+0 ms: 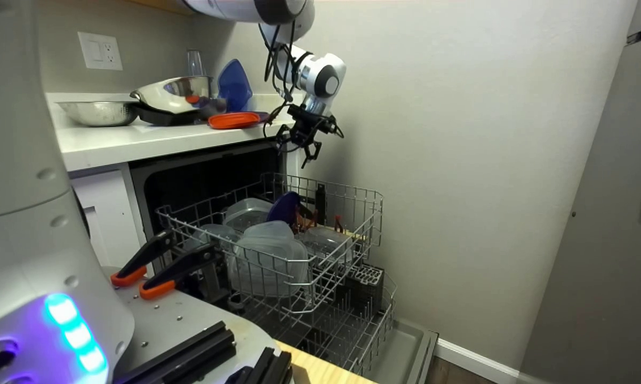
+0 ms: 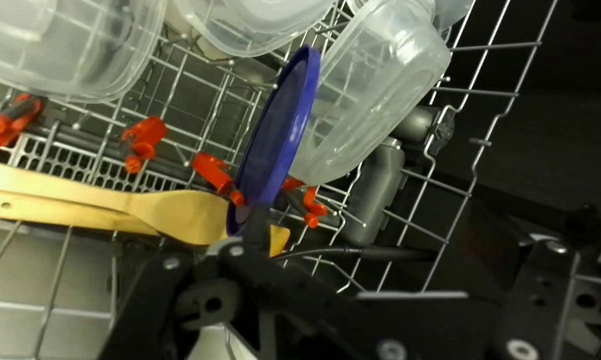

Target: Remove the blue lid from the dishwasher

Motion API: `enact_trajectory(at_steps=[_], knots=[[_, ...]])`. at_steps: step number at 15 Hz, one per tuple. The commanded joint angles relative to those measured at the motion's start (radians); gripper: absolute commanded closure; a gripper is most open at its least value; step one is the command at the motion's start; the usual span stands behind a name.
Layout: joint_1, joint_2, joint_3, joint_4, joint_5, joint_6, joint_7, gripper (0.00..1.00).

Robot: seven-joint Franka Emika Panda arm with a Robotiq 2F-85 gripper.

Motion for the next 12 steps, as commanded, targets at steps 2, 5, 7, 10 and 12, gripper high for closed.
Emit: enact_trajectory(at_steps=[2,5,7,10,12], knots=[[0.043,0.132,0.008,0.147,0.014,-0.104,0.127,0.0],[0.059,0.178,0.001,0.211,0.007,-0.159,0.182,0.0],[0.067,0.198,-0.004,0.254,0.003,-0.19,0.207,0.0],[0.072,0.216,-0.015,0.277,-0.007,-0.185,0.242,0.0],[0.077,0.236,-0.035,0.294,-0.018,-0.163,0.27,0.0]])
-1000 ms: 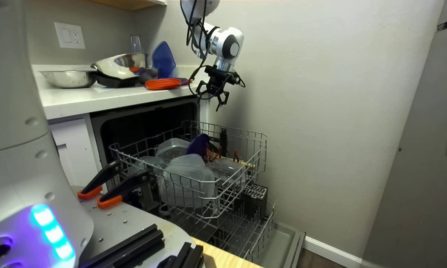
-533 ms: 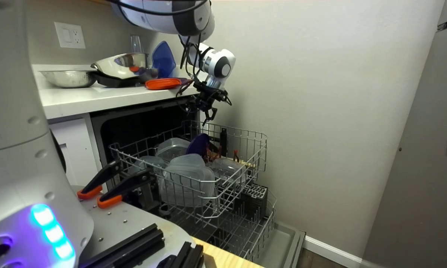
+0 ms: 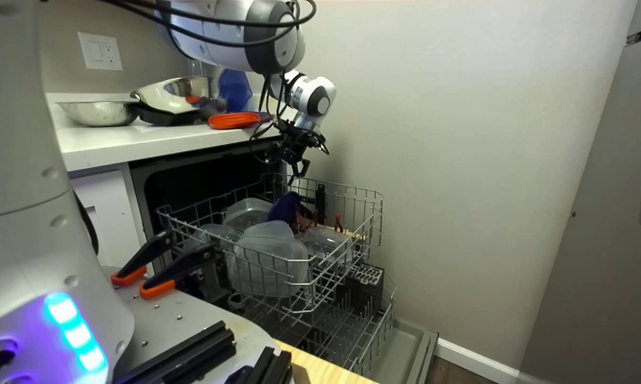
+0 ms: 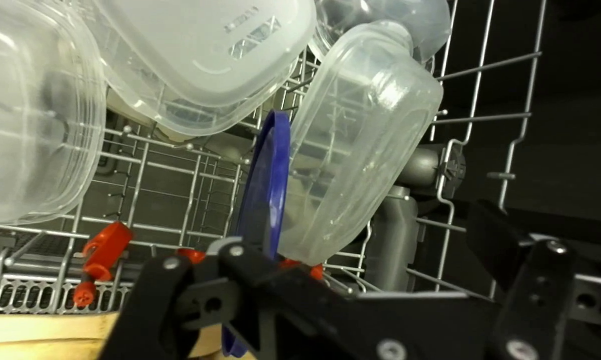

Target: Remove the blue lid from the dishwasher

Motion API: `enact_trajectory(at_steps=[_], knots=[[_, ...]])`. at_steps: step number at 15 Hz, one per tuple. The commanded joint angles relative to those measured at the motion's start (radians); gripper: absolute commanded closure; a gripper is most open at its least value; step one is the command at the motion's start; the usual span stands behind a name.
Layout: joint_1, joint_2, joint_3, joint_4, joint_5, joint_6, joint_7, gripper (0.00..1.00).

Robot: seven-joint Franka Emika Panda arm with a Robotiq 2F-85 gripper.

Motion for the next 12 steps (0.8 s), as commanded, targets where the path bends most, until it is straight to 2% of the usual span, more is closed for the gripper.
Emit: enact_trajectory(at_steps=[1,6,7,12], knots=[[0.015,0.051,-0.034,0.065,-0.02,0.0,0.067,0.0],[0.016,0.105,-0.051,0.108,-0.007,0.066,0.09,0.0],[0.014,0.081,-0.057,0.058,-0.004,0.1,0.088,0.0],[0.016,0.09,-0.048,0.062,0.001,0.14,0.094,0.0]])
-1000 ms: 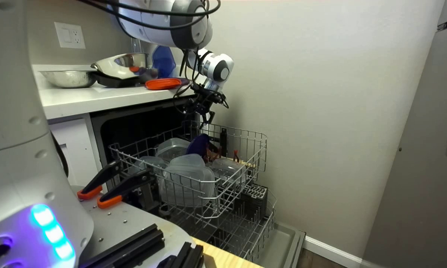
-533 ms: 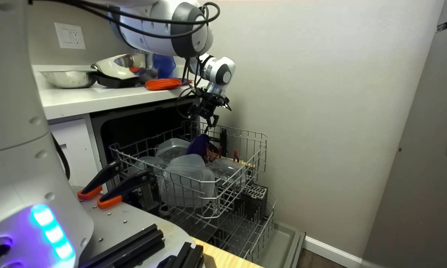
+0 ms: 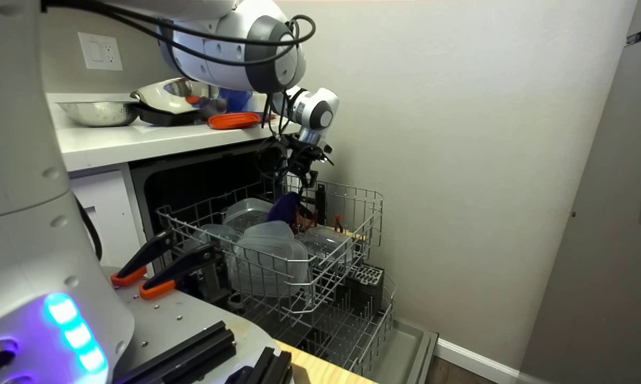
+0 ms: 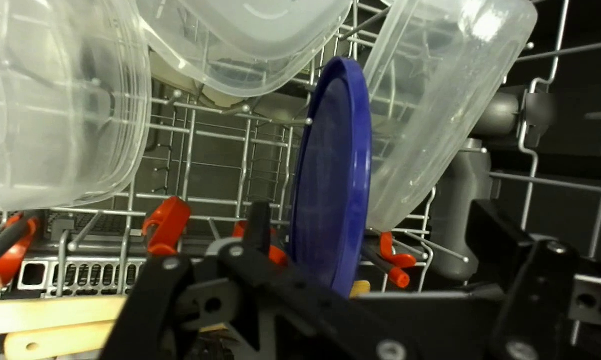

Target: Remove the blue lid from the dishwasher

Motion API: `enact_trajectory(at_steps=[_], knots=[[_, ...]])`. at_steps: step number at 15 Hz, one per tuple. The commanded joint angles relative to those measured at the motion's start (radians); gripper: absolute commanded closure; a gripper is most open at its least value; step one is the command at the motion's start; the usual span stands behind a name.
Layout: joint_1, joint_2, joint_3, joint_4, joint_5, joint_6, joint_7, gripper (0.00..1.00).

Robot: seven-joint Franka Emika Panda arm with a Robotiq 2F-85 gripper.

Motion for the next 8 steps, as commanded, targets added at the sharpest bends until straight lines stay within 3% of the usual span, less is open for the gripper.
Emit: enact_trajectory(at_steps=[1,8], knots=[[0.008,0.0,0.0,-0.008,0.003,0.028,0.029,0.0],[0.005,0.004,-0.002,-0.043,0.006,0.094,0.02,0.0]])
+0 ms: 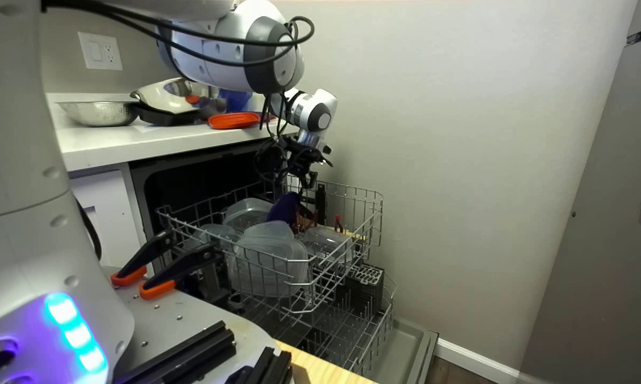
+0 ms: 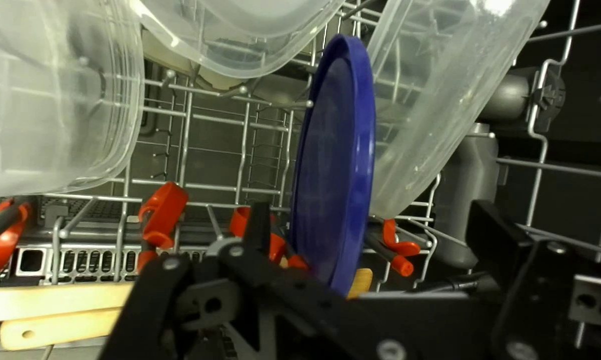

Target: Remove the blue lid from the dishwasher

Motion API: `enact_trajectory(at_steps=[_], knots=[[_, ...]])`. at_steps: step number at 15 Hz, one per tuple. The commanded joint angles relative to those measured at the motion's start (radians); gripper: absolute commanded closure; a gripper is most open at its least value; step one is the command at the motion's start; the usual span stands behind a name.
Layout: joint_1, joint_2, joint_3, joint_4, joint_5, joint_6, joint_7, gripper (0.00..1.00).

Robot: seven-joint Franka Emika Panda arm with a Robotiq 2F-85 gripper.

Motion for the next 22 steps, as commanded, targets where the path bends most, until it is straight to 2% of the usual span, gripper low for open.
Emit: enact_trajectory(at_steps=[1,2,4,15,17,19,22], knots=[[-0.003,0.001,0.0,-0.034,0.005,0.042,0.018,0.0],[-0.004,0.002,0.005,-0.038,0.007,0.039,0.013,0.0],[-0.003,0.003,0.006,-0.041,0.006,0.032,0.005,0.26],[-0.002,0.003,0.007,-0.035,0.007,0.028,0.018,0.97],[0.008,0.003,-0.008,-0.009,-0.004,0.017,0.062,1.0],[0.016,0.002,-0.023,0.041,-0.017,-0.005,0.117,0.97],[0.026,0.0,-0.035,0.148,-0.025,-0.039,0.192,0.97]])
